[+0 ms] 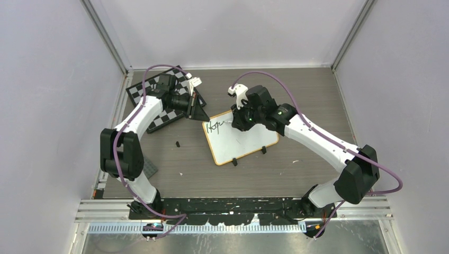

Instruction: Write a sentence on the whiteboard

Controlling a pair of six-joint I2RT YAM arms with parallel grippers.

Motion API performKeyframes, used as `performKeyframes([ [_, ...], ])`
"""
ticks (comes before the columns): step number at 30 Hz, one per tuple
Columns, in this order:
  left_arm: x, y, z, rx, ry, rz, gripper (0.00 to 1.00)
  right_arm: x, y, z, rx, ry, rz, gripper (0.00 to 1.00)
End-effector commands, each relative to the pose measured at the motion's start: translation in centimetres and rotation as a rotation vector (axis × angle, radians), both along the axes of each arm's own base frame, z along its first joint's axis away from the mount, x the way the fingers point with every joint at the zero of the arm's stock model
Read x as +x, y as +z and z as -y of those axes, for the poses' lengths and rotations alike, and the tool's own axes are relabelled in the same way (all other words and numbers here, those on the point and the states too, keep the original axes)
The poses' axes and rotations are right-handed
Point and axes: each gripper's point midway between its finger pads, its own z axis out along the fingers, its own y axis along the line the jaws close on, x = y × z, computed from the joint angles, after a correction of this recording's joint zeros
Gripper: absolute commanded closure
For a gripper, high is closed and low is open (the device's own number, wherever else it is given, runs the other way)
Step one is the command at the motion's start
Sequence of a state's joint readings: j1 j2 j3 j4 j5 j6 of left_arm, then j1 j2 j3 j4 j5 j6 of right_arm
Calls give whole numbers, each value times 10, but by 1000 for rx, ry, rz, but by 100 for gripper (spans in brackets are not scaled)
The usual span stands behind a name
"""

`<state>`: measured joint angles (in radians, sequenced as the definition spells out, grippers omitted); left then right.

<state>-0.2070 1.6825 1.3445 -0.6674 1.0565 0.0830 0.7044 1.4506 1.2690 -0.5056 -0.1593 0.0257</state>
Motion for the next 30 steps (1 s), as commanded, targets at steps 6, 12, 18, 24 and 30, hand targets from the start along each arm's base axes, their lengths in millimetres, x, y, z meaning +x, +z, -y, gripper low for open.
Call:
performKeyframes([
  [6, 2, -8, 4, 23, -8, -13, 100, 11, 20, -14, 47, -1, 54, 100],
  [12, 2, -8, 4, 22, -8, -15, 100, 6, 15, -19, 44, 21, 41, 100],
  [18, 3, -8, 5, 22, -11, -13, 100, 3, 8, -16, 28, 21, 31, 100],
  [24, 3, -10, 4, 26, -8, -17, 100, -2, 0, -13, 9, 29, 14, 100],
  [30, 4, -11, 4, 27, -10, -18, 100, -6, -3, -10, 3, 36, 7, 100],
])
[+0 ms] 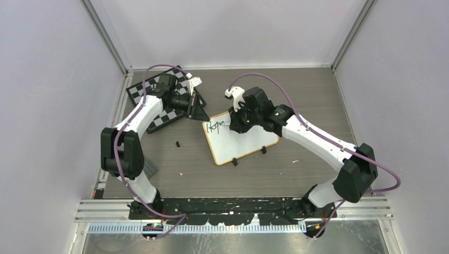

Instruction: Write a sentence on the whiteboard

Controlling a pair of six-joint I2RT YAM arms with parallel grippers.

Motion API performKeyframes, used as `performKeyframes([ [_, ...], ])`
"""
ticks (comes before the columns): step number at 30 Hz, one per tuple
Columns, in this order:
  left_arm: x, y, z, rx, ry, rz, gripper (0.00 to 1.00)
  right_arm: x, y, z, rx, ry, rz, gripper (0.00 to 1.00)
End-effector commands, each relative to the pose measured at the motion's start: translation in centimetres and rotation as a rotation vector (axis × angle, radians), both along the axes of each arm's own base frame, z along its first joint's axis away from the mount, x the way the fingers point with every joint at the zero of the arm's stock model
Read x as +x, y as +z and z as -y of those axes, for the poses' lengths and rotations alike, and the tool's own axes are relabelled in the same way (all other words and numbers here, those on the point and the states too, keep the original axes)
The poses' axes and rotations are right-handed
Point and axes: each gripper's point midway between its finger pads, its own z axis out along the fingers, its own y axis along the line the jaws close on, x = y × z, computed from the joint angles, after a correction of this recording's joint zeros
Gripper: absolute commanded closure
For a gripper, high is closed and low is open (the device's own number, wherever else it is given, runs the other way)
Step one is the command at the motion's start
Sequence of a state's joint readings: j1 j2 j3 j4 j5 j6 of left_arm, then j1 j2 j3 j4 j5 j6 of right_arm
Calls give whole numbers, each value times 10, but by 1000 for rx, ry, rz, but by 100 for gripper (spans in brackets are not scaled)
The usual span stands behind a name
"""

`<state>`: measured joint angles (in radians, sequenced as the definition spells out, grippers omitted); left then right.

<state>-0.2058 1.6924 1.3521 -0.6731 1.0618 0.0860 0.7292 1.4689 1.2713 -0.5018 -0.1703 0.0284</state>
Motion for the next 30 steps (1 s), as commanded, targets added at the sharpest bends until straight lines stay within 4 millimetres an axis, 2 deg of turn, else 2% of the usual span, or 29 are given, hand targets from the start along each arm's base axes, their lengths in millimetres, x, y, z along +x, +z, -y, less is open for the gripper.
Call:
performKeyframes([
  [1, 3, -11, 4, 30, -7, -12, 100, 0, 2, 0, 3, 7, 23, 100],
  [23, 2, -11, 3, 38, -5, -11, 100, -8, -3, 16, -37, 12, 37, 100],
  [30, 2, -11, 3, 37, -5, -14, 100, -3, 6, 24, -29, -9, 52, 100],
])
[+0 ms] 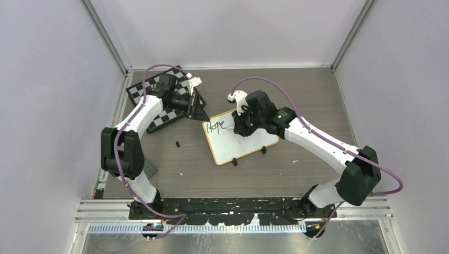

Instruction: Write a sentence on the whiteboard

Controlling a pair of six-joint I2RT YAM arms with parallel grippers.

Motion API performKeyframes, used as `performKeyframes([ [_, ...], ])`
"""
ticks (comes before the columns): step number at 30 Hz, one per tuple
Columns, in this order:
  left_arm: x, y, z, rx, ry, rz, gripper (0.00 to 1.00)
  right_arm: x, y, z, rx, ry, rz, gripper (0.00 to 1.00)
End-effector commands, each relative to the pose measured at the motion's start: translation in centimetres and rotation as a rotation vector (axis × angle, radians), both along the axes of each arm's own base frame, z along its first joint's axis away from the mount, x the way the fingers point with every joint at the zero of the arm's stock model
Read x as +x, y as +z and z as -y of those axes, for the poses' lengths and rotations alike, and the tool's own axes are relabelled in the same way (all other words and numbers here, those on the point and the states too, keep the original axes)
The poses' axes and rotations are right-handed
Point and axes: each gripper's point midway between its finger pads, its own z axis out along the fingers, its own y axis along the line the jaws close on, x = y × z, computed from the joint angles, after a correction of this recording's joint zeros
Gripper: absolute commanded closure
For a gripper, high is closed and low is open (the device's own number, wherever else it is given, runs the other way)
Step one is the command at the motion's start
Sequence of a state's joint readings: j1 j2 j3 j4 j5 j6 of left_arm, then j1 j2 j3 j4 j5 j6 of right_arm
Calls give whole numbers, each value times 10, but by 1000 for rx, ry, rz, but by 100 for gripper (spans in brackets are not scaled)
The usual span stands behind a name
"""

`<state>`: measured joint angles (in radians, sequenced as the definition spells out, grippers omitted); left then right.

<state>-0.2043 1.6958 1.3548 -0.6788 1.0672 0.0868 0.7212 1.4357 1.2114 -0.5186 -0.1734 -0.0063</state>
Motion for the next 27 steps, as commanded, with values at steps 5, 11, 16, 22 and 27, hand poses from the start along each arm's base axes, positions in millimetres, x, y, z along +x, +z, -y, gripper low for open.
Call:
performKeyframes([
  [5, 3, -12, 3, 38, -5, -8, 100, 1, 34, 4, 44, 20, 59, 100],
  [11, 2, -11, 3, 39, -7, -7, 100, -2, 52, 6, 93, 35, 49, 100],
  [16, 2, -11, 3, 40, -8, -6, 100, 10, 60, 21, 131, -20, 43, 100],
  [22, 2, -10, 4, 38, -12, -4, 100, 10, 66, 29, 163, -23, 37, 100],
  [27, 3, -10, 5, 36, -14, -6, 100, 17, 62, 30, 157, -45, 57, 100],
])
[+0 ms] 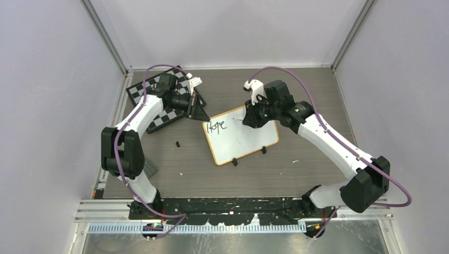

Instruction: Write a sentence on the whiteboard

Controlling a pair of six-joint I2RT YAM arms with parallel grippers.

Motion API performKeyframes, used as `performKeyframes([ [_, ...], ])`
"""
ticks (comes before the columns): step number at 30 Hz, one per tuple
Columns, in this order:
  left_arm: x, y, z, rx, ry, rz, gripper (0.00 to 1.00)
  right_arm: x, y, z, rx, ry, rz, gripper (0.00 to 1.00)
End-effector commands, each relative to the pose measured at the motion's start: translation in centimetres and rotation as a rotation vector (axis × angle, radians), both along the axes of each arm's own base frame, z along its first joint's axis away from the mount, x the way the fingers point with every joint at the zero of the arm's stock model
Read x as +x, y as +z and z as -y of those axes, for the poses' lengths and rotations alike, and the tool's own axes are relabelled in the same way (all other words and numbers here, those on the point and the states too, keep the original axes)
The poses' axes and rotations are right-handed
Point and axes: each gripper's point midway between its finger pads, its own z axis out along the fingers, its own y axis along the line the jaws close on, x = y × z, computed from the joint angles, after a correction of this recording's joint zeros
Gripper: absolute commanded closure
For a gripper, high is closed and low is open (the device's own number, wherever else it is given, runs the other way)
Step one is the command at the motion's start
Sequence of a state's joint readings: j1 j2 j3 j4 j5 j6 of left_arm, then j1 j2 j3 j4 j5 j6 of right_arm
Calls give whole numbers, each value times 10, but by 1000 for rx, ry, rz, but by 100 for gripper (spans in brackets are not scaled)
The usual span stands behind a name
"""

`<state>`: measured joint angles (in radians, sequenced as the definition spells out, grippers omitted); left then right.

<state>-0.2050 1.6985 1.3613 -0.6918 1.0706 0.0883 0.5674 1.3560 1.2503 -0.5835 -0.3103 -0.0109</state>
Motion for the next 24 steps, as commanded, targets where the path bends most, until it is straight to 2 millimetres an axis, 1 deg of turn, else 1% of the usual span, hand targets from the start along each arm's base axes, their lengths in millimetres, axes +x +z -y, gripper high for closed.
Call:
performKeyframes([
  [1, 3, -11, 5, 39, -11, 2, 100, 5, 23, -5, 51, -3, 68, 100],
  [12, 2, -12, 5, 40, -17, 1, 100, 7, 17, -6, 49, -4, 63, 100],
  [18, 2, -12, 6, 42, -19, 0, 100, 10, 19, -8, 52, -5, 72, 100],
  [24, 2, -12, 6, 43, -20, -3, 100, 7, 11, -14, 38, 15, 43, 100],
])
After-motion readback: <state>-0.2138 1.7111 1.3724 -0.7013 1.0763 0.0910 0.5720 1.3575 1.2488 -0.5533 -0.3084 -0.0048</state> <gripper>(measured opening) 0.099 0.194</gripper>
